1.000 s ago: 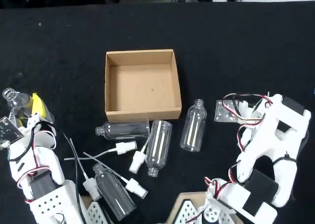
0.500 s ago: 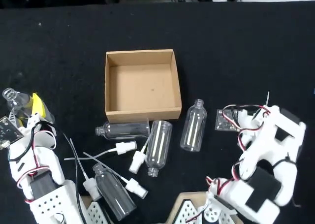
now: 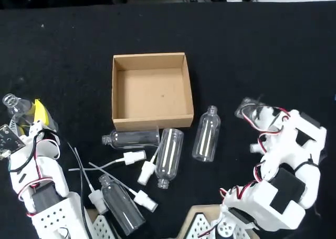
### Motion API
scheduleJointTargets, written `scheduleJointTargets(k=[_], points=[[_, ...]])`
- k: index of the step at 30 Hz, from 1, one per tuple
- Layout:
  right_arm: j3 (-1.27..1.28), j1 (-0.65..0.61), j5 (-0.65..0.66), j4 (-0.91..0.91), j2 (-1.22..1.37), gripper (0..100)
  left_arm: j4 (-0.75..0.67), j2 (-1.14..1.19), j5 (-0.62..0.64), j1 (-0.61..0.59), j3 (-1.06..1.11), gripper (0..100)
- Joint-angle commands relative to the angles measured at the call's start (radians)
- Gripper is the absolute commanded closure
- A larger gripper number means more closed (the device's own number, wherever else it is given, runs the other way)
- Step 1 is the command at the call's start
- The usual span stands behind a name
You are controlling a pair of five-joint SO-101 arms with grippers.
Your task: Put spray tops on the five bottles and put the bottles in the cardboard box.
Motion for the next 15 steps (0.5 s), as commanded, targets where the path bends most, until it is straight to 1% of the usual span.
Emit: scheduleJointTargets(k=[1,4,5,6,8,9,12,14,15], points=[[-0.073,-0.003,-0.358,0.025,-0.007,94.9,0.0,-0.021,0.011,0.007,0.019,97],[-0.077,0.018,-0.578,0.048,-0.007,94.9,0.0,-0.021,0.011,0.008,0.019,97],[-0.084,0.018,-0.623,0.071,-0.007,94.9,0.0,-0.021,0.011,0.008,0.019,97],[-0.091,0.018,-0.634,0.104,-0.007,94.8,0.0,-0.021,0.011,0.008,0.019,97],[-0.116,0.012,-0.608,0.183,0.001,92.8,0.0,-0.02,0.011,0.008,0.019,97],[-0.125,0.012,-0.591,0.218,0.001,89.7,0.0,-0.02,0.011,0.008,0.019,97],[-0.148,0.006,-0.543,0.296,0.001,74.7,0.0,-0.02,0.011,0.007,0.019,97],[-0.154,0.006,-0.476,0.308,0.001,65.8,0.0,-0.02,0.011,0.007,0.019,97],[-0.154,0.006,-0.423,0.307,-0.002,63.1,0.0,-0.02,0.011,0.007,0.019,97]])
